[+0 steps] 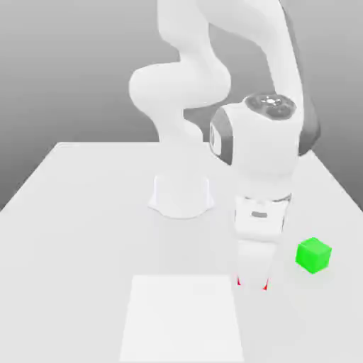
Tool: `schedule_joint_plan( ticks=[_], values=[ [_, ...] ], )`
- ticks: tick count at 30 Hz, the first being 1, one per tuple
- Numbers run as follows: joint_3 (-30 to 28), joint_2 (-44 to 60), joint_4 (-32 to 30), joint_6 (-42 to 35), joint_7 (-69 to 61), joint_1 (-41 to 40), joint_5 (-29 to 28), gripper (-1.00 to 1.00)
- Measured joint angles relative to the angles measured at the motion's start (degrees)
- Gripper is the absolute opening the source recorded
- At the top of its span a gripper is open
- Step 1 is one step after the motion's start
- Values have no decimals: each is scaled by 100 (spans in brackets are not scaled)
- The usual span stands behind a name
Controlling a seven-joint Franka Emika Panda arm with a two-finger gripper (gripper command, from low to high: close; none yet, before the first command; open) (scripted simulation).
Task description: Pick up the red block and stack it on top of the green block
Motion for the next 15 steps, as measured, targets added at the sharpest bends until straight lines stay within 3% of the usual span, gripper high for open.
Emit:
schedule_joint_plan(
  ticks=[5, 10, 11, 15],
  values=[
    [648, -472, -354, -48, 182, 963, -262, -100],
    [705, 375, -359, 816, 302, 1057, -433, -100],
    [678, 575, -351, 1007, 342, 1067, -488, 100],
    [679, 575, -351, 1007, 342, 1066, -488, 100]
  ],
)
